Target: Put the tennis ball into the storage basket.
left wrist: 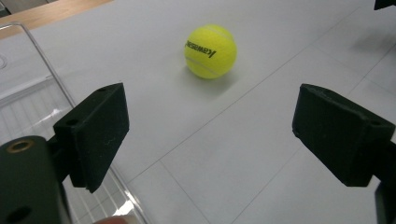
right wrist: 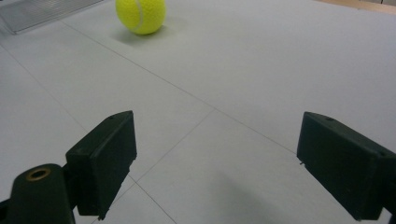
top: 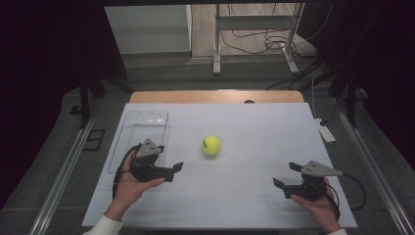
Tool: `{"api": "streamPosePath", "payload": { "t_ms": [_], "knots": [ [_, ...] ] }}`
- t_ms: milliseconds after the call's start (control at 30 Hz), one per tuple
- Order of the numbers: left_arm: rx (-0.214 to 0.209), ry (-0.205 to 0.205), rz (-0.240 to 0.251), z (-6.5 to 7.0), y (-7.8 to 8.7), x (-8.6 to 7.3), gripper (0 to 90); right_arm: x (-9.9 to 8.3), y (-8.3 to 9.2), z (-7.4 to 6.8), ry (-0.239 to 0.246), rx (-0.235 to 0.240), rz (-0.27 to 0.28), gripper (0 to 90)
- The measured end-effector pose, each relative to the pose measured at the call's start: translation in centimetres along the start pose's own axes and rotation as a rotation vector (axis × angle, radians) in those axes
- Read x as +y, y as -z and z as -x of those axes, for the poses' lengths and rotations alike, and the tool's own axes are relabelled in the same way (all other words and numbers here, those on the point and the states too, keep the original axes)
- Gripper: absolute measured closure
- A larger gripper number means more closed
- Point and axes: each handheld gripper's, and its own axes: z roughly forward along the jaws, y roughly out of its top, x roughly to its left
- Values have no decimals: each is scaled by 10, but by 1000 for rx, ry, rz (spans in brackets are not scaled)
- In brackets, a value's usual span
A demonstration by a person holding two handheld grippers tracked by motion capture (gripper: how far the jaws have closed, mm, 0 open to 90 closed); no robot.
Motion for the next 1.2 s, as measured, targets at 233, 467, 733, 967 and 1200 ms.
{"api": "streamPosePath", "payload": {
  "t_ms": [233,467,733,967,1200],
  "knots": [
    [-6,-12,-12,3,-4,7,122,0,-1,0,2,-1,-4,124],
    [-12,-33,-2,6,-6,16,122,-1,-2,0,0,-2,-8,124],
    [-38,-42,-23,10,-16,25,121,-1,-1,1,-1,-2,-6,123],
    [-43,-45,-28,11,-21,29,120,-1,-1,1,-1,0,-8,123],
    [-43,-47,-30,11,-23,32,120,-1,-2,1,0,-1,-9,123]
  ]
}}
